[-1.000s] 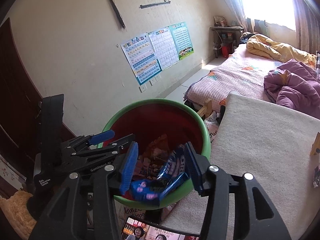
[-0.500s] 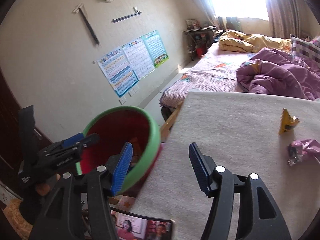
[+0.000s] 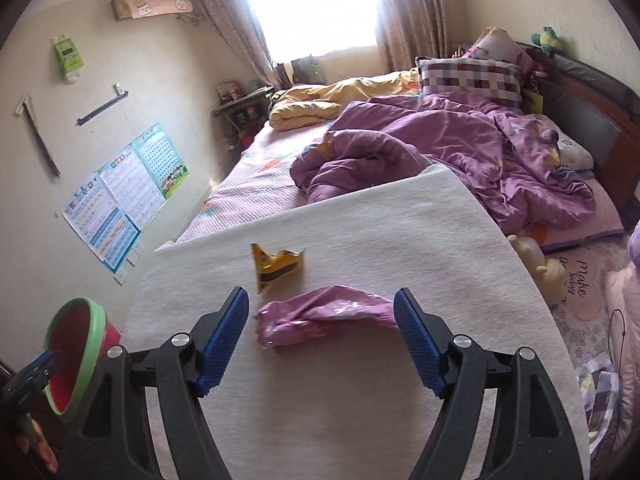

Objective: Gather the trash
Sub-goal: 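Grasp the yellow wrapper with the left gripper while the right gripper grasps the pink foil bag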

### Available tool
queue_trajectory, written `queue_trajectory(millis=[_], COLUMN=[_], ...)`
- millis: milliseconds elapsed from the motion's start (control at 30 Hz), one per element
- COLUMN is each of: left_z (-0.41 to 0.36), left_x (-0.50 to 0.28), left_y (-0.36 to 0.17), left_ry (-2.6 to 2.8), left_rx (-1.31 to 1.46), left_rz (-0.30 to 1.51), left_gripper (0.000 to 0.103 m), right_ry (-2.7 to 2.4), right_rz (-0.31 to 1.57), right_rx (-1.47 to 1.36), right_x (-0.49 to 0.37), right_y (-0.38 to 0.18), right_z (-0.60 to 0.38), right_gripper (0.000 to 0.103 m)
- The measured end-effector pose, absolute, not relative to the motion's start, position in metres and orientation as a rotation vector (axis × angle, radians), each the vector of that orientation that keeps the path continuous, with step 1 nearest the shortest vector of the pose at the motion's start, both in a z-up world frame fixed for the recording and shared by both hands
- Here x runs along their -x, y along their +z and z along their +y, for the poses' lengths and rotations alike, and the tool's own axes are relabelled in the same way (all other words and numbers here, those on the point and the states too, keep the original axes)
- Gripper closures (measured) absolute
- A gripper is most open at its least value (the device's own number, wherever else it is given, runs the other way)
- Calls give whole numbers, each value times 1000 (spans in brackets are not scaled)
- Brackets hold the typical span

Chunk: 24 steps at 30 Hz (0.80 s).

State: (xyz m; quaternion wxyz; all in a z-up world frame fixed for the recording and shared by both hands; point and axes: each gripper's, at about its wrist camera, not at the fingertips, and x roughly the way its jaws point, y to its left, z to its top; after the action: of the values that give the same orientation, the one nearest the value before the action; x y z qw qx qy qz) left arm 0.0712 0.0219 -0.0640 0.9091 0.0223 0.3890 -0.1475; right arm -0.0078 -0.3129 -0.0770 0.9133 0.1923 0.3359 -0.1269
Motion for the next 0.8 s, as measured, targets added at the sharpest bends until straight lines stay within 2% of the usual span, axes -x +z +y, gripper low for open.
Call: queue_trajectory(millis=[233, 333, 367, 467, 567, 800], left_z=[-47, -80, -92, -126, -161, -218], left_x=[-76, -89, -94, -109, -127, -152], left_y=[-61, -64, -65, -71, -85, -122], left_ry=[-399, -448, -465, -506, -538, -577], left_rx=[-49, -64, -67, -96, -127, -171], left_rz=[806, 825, 829, 830, 859, 930], left_gripper=[37, 37, 37, 37, 37, 37], right_ry=[-177, -126, -114, -73, -60, -109], right_rz=[817, 846, 839, 817, 778, 748], right_rx=[-554, -561, -551, -572, -565, -556], right_x=[-16, -18, -15, -9, 5, 40], right_y=[-120, -131, -131, -131, -123, -114], right_z=[-357, -358, -358, -365, -368, -385], right_gripper=[31, 49, 59, 75, 79, 79])
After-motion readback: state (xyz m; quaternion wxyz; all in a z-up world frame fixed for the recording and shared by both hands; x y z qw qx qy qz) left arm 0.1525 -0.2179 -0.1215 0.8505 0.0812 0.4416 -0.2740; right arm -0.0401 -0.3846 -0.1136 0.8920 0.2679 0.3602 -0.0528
